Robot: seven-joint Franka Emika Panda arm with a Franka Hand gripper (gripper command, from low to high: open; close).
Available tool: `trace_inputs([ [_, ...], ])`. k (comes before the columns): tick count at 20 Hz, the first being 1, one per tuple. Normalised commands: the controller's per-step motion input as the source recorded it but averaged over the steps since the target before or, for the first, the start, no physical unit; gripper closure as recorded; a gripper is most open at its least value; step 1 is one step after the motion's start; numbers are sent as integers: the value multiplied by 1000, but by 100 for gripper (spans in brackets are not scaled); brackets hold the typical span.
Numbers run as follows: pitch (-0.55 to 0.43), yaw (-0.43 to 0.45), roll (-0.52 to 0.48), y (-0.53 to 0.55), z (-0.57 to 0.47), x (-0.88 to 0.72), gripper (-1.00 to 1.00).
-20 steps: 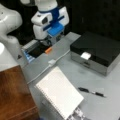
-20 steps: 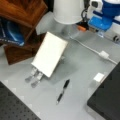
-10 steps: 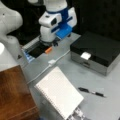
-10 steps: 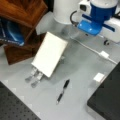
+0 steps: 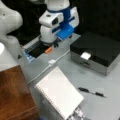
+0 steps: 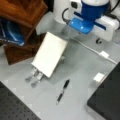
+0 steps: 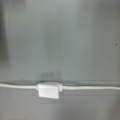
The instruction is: Turn off the lamps. Pick up the book. Place the book on the shelf position.
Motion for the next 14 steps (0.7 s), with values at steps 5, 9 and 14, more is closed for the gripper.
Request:
trace_inputs([
  [5, 238, 99, -91, -139, 172, 555, -100],
  [9, 227, 107, -113, -64, 165, 512, -100],
  [14, 226, 98, -126, -105, 165, 502, -100],
])
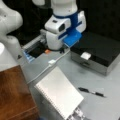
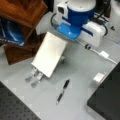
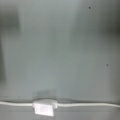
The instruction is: Turn off the lamps. Pick up the book. Place the book on the shelf position.
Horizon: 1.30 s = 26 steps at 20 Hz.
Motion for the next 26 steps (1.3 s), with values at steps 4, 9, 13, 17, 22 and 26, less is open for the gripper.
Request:
trace_inputs([
  [4, 212, 93, -128, -123, 122, 553, -100],
  [9, 216, 126, -205, -153, 52, 547, -100],
  [13, 259, 101, -332, -100, 19, 449, -100],
  [17, 305, 40, -443, 34, -3, 302, -100],
  [22, 319, -2, -540, 136, -59, 199, -100],
  [26, 310, -21, -643, 220, -92, 139, -100],
])
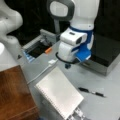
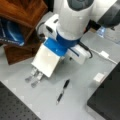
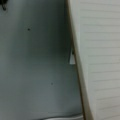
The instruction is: Turn off the lamps. Pick up the book. Place the book on the shelf position.
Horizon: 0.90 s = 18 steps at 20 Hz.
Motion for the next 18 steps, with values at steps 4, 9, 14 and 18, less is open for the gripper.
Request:
trace_inputs([
  [4, 254, -16, -630, 207, -120, 103, -100],
  [9, 199, 63, -687, 68, -201, 24, -100],
  [14, 151, 152, -598, -26, -144, -11, -100],
  [18, 131, 158, -569, -2, -126, -65, -100],
])
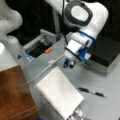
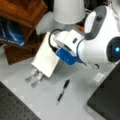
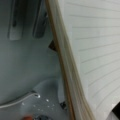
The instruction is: Turn off the lamps. Pick up the book. Place the book on the shelf position.
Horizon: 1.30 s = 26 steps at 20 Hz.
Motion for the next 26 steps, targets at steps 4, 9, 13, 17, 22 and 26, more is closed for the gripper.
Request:
trace_inputs([
  [4, 168, 122, -570, 109, -160, -72, -100],
  [9, 186, 131, -562, 134, -192, 19, -100],
  [13, 181, 151, -518, 74, -151, 111, -100],
  [17, 159, 132, -413, 33, -111, 135, -100],
  [22, 120, 99, -312, -44, -85, 154, -100],
  [26, 95, 35, -278, -70, -61, 166, -100],
])
